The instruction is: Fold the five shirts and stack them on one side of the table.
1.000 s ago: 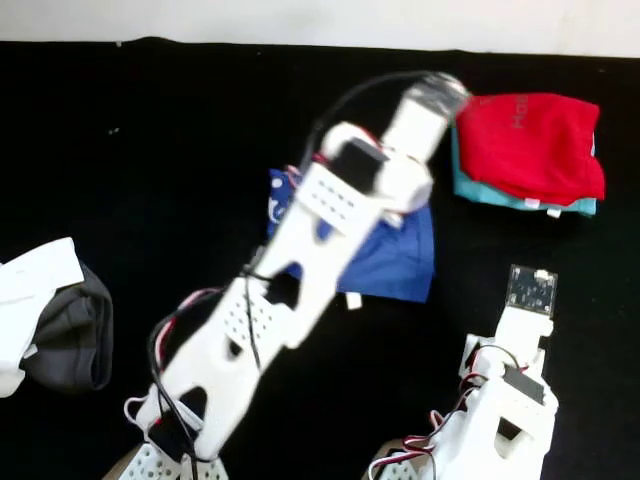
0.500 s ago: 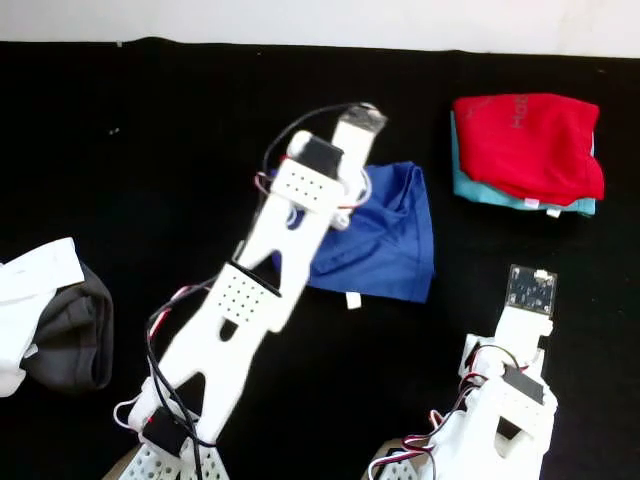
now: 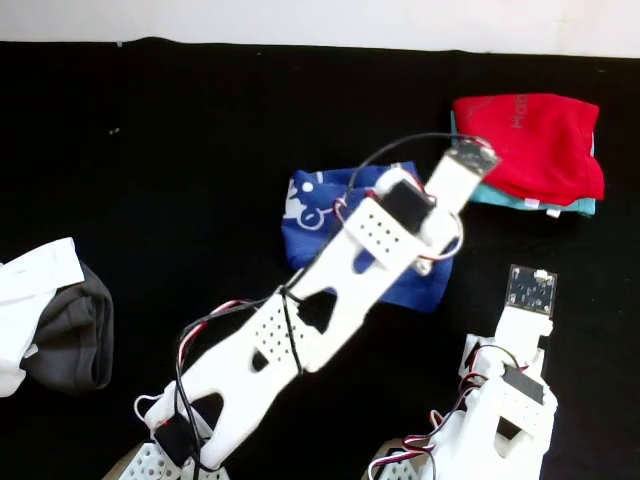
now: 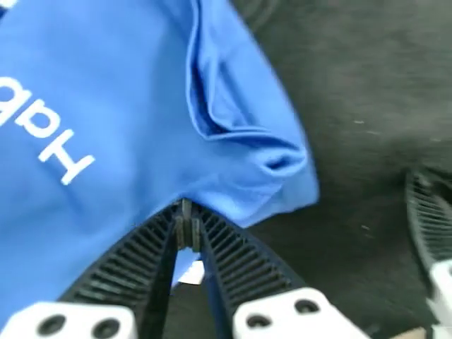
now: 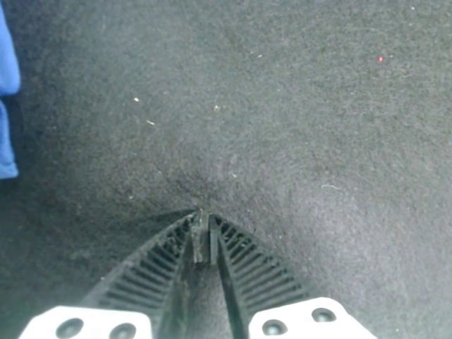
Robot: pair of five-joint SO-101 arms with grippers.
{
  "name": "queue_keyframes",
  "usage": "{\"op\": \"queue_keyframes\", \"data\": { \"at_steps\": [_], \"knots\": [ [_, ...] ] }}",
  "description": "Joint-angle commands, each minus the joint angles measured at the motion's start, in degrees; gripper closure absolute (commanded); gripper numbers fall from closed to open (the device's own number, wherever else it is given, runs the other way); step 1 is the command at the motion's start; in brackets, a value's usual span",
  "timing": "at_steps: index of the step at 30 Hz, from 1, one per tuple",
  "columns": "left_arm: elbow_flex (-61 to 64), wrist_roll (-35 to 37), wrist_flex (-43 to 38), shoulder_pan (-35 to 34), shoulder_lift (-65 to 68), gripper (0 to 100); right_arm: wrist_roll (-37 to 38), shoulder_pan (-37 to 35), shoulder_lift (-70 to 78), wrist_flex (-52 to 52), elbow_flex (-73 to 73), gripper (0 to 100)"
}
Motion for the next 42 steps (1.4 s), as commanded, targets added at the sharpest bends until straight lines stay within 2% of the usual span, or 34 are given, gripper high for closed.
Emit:
{"op": "queue_keyframes", "data": {
  "at_steps": [1,14,17,21,25,31,38,42],
  "knots": [
    [-1.8,0.35,0.26,0.22,-5.67,99,0.53,0.22,-0.04,-1.27,0.57,99.1],
    [-1.89,0.53,-5.27,-9.1,0.4,99,0.53,0.22,-0.04,-1.27,0.57,99.1],
    [-1.63,0.53,-4.57,-8.13,0.75,99,0.53,0.22,-0.04,-1.27,0.57,99.1],
    [-1.1,1.23,0.79,-3.38,0.75,99,0.53,0.22,-0.04,-1.27,0.57,99.1],
    [1.98,4.57,0.88,0.66,-0.4,99,0.53,0.22,-0.04,-1.27,0.57,99.1],
    [6.99,4.66,0.88,4.44,-1.19,99,0.53,0.22,-0.04,-1.27,0.57,99.1],
    [6.37,4.48,0.88,2.07,-7.69,99,0.62,0.22,-0.04,-1.27,0.57,99.1],
    [6.2,4.22,0.88,-3.3,-12.18,99,0.62,0.22,-0.04,-1.27,0.57,99.1]
  ]
}}
